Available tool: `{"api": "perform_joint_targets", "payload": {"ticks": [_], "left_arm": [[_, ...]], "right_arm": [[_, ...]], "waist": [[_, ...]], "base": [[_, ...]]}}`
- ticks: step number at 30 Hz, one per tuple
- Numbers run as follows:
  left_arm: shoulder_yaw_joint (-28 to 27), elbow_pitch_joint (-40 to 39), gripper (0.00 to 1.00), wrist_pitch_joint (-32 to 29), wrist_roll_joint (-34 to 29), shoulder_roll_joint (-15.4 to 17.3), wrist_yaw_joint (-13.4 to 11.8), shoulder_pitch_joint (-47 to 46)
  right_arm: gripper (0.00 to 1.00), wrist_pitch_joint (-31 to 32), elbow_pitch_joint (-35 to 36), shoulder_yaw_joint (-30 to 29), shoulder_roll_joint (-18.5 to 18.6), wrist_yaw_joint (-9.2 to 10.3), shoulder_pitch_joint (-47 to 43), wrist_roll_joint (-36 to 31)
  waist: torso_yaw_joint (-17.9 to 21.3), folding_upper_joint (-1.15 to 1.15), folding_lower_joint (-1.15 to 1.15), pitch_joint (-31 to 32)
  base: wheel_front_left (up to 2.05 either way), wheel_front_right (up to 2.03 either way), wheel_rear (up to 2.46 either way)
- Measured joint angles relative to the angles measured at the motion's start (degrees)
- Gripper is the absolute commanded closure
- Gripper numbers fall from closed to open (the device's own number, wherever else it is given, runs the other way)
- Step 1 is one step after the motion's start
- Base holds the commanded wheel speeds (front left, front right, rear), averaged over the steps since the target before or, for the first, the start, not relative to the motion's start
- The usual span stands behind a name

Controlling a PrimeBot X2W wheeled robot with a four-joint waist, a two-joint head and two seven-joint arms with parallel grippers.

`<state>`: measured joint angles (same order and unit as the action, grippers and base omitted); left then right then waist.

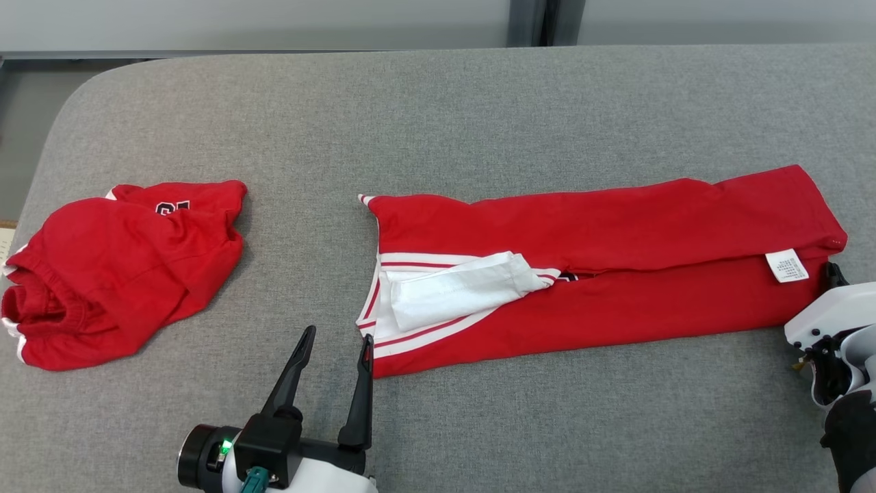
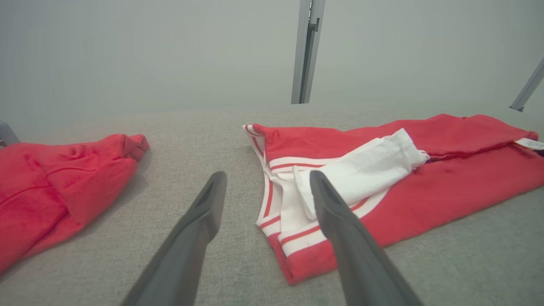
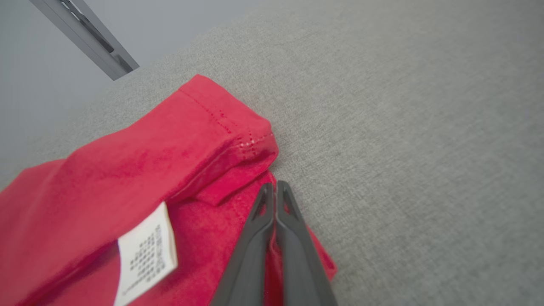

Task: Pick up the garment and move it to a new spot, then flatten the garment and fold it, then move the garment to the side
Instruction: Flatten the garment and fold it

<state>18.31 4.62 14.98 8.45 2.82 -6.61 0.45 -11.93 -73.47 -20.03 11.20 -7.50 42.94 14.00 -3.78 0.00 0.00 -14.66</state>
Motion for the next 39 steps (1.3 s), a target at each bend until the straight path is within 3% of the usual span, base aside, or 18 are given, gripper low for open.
{"api": "perform_joint_targets", "payload": {"ticks": [20,21,22,26,33,39], "left_arm": [[-0.2,-0.2,0.0,0.0,0.7,0.0,-0.1,0.2],[-0.2,-0.2,0.0,0.0,0.8,0.0,-0.1,0.2],[-0.2,-0.2,0.0,0.0,0.8,0.0,-0.1,0.2],[0.0,-0.2,0.0,0.0,0.9,0.0,-0.1,0.2],[0.3,-0.3,0.0,0.0,0.6,0.0,0.4,0.2],[0.7,0.0,0.0,0.0,0.1,0.0,0.8,-0.4]], "right_arm": [[1.0,-0.4,-0.1,1.3,1.3,-0.09,-3.9,2.1],[0.92,-0.4,-0.2,1.2,1.3,-0.09,-4.1,2.3],[0.0,-0.5,-0.2,1.1,1.5,-0.08,-4.3,2.5],[0.0,-1.9,0.4,0.4,2.7,0.01,-4.4,2.9],[0.0,-3.0,4.5,0.9,0.6,0.0,-2.2,4.2],[0.0,-2.9,2.0,1.2,0.9,0.0,-2.1,4.0]], "waist": [[2.2,0.0,0.0,2.0],[2.4,0.0,0.0,2.2],[2.6,0.0,0.0,2.4],[3.0,0.0,0.0,2.8],[2.4,0.0,0.0,1.9],[0.6,0.0,0.0,1.0]], "base": [[0.0,0.0,0.0],[0.0,0.0,0.0],[0.0,0.0,0.0],[0.0,0.0,0.0],[0.0,0.0,0.0],[0.0,0.0,0.0]]}}
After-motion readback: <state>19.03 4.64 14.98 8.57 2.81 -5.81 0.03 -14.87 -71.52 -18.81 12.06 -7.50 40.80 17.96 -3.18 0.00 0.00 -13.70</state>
